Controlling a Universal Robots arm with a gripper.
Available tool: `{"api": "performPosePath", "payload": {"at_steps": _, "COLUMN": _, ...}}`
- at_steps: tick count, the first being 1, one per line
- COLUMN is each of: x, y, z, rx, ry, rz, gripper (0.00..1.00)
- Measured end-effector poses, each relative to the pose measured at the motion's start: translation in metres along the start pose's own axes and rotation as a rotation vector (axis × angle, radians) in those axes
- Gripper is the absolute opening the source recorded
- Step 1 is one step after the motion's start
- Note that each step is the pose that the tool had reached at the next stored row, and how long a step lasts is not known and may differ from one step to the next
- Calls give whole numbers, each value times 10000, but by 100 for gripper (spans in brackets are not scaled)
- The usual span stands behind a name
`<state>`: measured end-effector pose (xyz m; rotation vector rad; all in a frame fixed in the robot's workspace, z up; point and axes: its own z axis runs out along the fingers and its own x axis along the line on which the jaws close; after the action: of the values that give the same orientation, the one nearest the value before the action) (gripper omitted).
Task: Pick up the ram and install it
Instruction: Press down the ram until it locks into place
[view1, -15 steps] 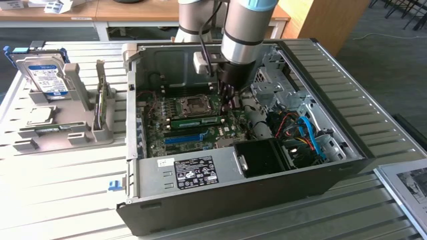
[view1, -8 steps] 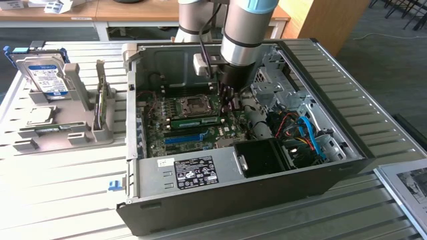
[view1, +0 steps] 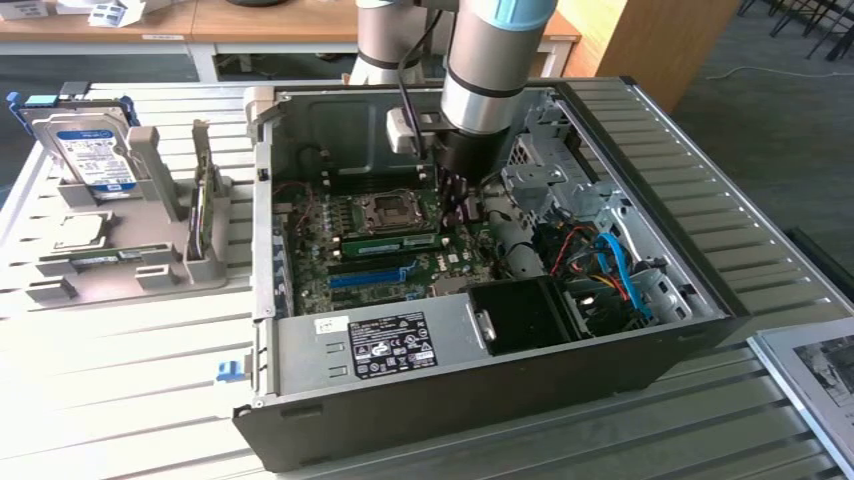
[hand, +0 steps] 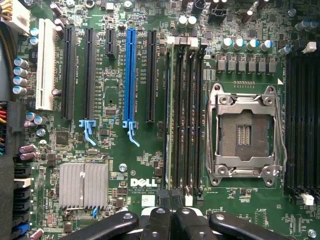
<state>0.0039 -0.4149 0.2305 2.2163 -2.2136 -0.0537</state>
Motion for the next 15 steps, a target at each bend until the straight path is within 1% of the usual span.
{"api": "performPosePath", "payload": {"at_steps": 7, "x": 1, "y": -1, "z": 29, "rx": 1, "ry": 0, "rz": 0, "gripper": 10}}
{"api": "performPosePath", "payload": {"at_steps": 15, "x": 0, "y": -1, "z": 35, "rx": 2, "ry": -4, "rz": 0, "gripper": 10}}
